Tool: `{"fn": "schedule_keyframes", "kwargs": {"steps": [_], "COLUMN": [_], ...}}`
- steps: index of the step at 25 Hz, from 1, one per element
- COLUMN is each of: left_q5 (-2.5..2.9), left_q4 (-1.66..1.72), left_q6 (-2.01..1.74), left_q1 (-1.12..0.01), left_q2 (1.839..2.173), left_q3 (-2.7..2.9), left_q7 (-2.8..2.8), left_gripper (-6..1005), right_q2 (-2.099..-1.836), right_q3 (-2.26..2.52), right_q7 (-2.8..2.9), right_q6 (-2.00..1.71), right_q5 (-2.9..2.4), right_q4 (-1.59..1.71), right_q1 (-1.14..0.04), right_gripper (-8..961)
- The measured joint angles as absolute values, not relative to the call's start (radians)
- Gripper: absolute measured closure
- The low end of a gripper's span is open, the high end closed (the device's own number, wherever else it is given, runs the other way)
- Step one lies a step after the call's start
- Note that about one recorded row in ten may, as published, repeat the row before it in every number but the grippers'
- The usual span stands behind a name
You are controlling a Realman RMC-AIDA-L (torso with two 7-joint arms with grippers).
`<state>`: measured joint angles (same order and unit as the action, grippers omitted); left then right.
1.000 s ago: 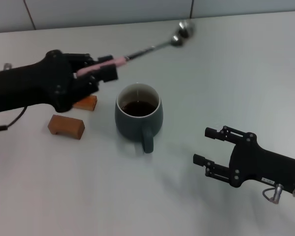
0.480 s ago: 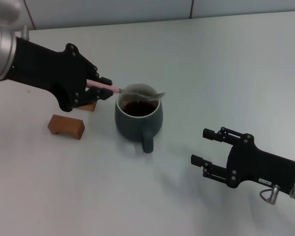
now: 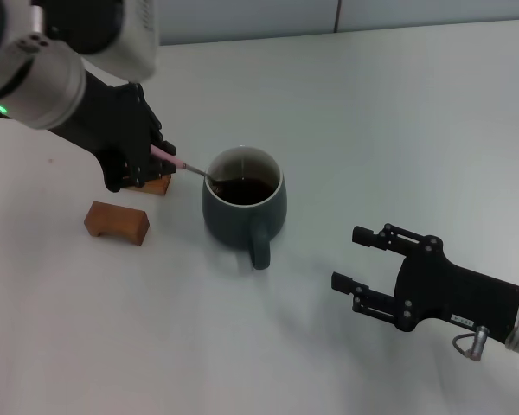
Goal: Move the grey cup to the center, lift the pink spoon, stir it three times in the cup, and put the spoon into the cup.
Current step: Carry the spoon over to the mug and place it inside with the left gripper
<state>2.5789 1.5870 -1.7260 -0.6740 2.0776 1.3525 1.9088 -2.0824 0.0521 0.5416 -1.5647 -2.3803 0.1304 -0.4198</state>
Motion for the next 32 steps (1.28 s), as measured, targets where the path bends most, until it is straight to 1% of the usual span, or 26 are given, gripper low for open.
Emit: {"fn": "schedule_keyframes", "kwargs": {"steps": [17, 29, 32], "left_q5": [2.671, 2.663, 2.681], "left_q4": [1.582, 1.590, 1.576], "left_q6": [-1.665, -1.662, -1.613], "left_q1": [-0.743, -0.755, -0.764], "left_q2": [2.079, 2.080, 2.080], "left_q3": [1.622, 1.665, 1.690], "left_q7": [2.037, 2.052, 2.061], "left_gripper": [868, 868, 868], "right_q2": [-2.080, -2.081, -2.082], "right_q3": [0.052, 0.052, 0.052], "right_q7": [0.541, 0.541, 0.541], "right_q6": [-1.571, -1.572, -1.573], "right_q5": [-2.381, -2.381, -2.381], "right_q4": [0.131, 0.130, 0.130], "right_q1": [-0.417, -0.411, -0.411], "right_gripper": [269, 268, 269]}}
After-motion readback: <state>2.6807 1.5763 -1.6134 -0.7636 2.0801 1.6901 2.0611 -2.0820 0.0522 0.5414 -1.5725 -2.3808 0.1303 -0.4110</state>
